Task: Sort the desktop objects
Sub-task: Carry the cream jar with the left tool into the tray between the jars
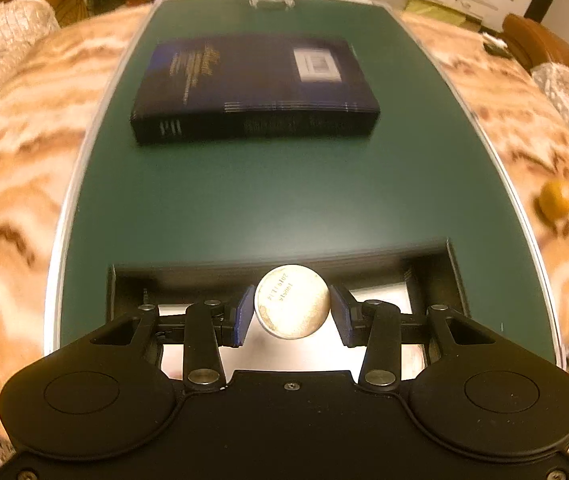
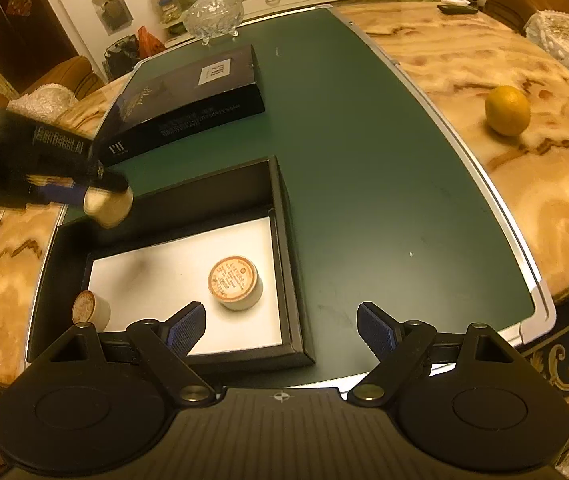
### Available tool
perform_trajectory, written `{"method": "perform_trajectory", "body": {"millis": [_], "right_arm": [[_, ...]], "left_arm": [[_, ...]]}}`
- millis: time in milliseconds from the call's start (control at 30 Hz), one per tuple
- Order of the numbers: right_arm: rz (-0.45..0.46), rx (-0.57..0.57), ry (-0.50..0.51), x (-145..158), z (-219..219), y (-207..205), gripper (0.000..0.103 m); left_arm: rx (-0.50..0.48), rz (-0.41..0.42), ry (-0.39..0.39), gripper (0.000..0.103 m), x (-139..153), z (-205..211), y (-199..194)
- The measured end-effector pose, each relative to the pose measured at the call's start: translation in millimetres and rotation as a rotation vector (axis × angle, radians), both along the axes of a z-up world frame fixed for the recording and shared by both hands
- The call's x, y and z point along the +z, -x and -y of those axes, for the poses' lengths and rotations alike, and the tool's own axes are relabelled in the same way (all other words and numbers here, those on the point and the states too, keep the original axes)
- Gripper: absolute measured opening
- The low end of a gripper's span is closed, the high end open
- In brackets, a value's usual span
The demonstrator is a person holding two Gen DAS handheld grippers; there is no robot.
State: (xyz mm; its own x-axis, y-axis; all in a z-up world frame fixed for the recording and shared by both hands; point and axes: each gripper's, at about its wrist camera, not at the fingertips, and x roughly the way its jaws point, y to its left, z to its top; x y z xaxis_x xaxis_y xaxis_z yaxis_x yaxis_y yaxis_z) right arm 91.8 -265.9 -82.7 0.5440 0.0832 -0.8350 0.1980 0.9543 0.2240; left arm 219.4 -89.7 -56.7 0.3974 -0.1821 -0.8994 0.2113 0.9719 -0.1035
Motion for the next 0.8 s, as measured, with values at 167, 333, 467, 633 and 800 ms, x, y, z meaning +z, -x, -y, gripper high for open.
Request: {"method": "perform_trajectory", "body": {"millis": [167, 333, 467, 633, 800], "right_arm": [[-0.005, -0.008, 0.006, 1.0, 2.0, 7.9, 0.086], [-0.004, -0.009, 0.012, 2.8, 1.7, 11.3, 0.086], [-0.002, -0.005, 0.015, 3.7, 0.0, 11.4, 0.086], [0.0, -0.001, 0.02, 4.8, -2.2, 11.6, 0.086], [0.001, 0.004, 0.024, 5.8, -4.2, 11.8, 0.086]], "left_arm": [[-0.011, -0.051, 0.0, 0.041, -21.6, -0.7, 18.6], [-0.009, -0.094, 0.011, 0.041, -39.2, -0.4, 25.2], [-0.004, -0.101, 0.01, 0.041, -45.7, -0.3, 24.3], [0.001, -0.109, 0.01, 0.041, -53.7, -0.1, 23.1], [0.003, -0.1, -0.008, 0.041, -59.4, -0.5, 25.2]]}}
